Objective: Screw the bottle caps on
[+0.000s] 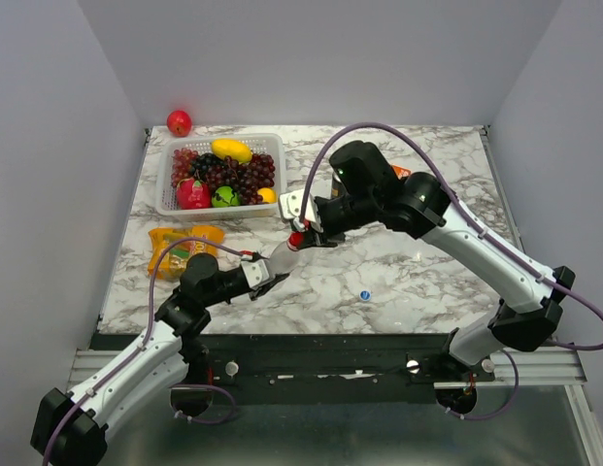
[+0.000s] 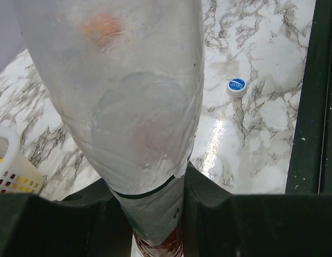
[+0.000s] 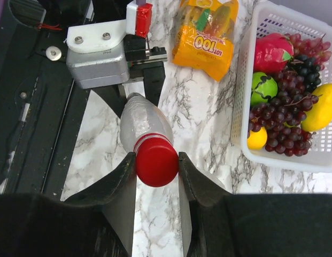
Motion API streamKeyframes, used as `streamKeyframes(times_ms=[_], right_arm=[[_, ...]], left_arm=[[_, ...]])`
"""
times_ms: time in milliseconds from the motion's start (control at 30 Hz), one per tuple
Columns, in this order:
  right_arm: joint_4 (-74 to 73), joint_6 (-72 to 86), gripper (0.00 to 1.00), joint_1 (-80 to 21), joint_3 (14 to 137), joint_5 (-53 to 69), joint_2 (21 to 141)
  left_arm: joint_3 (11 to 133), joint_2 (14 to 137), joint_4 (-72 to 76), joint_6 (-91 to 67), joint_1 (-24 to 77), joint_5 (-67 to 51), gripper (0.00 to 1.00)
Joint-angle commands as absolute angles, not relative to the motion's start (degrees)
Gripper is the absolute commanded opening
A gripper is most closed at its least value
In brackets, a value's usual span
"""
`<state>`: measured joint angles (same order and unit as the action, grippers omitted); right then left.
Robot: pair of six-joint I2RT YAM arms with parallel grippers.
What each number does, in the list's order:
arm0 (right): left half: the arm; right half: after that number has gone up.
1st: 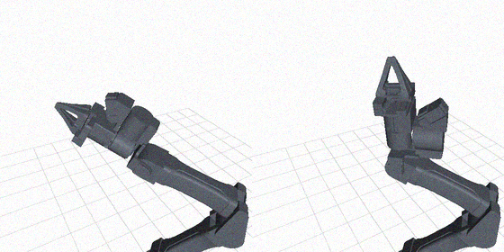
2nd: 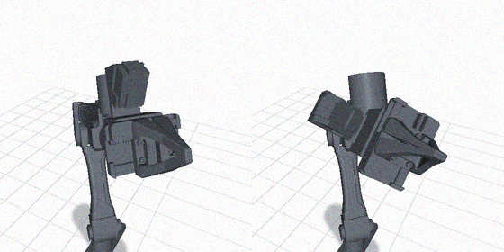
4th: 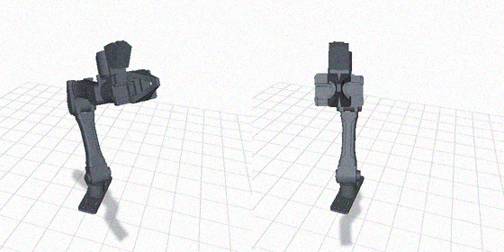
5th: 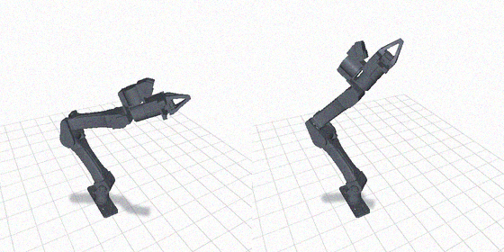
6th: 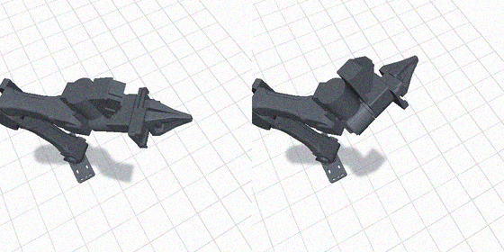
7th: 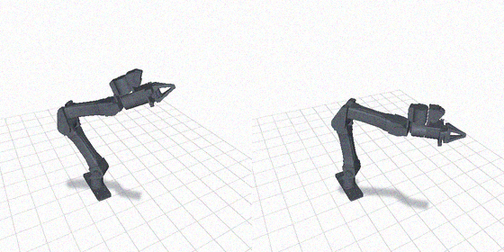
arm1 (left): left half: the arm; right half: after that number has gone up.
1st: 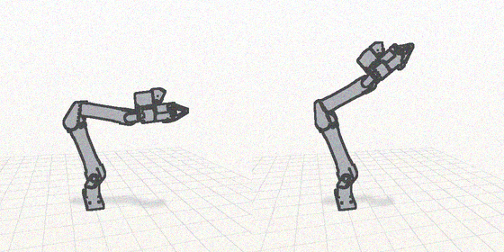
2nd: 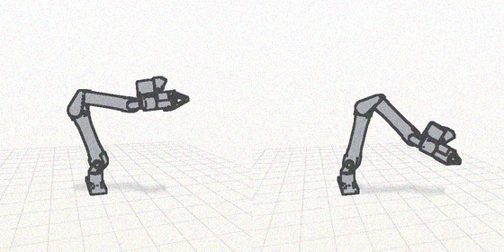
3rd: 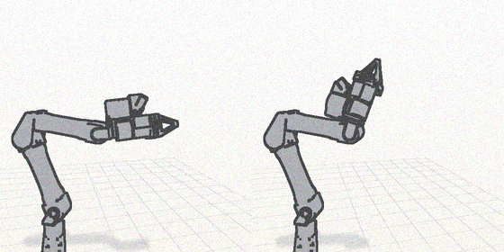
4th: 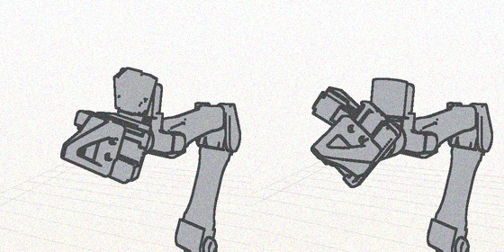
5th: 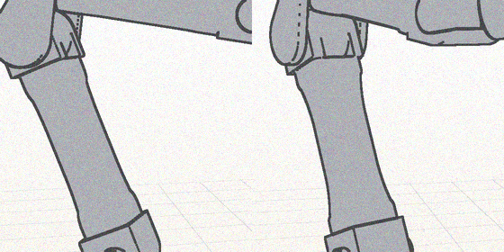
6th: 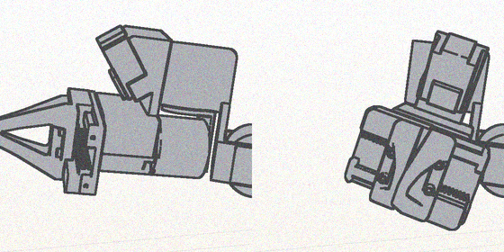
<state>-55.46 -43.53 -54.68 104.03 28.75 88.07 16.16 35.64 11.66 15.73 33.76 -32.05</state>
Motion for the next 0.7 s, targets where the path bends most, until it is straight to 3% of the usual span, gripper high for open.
streamKeyframes(times_ms=[0,200,667], right_arm=[[-61.9,-50.2,0.34,-54.8,99.9,24.3,89.4],[-59.9,-52.2,0.33,-54.7,97.8,22.8,88.2],[-59.0,-38.1,0.33,-54.8,99.8,23.4,91.5]], left_arm=[[19.5,31.6,29.0,18.9,34.6,-36.7,0.00],[19.5,32.2,31.0,16.8,34.6,-35.6,0.00],[18.7,32.7,33.6,27.2,34.6,-36.0,0.00]])
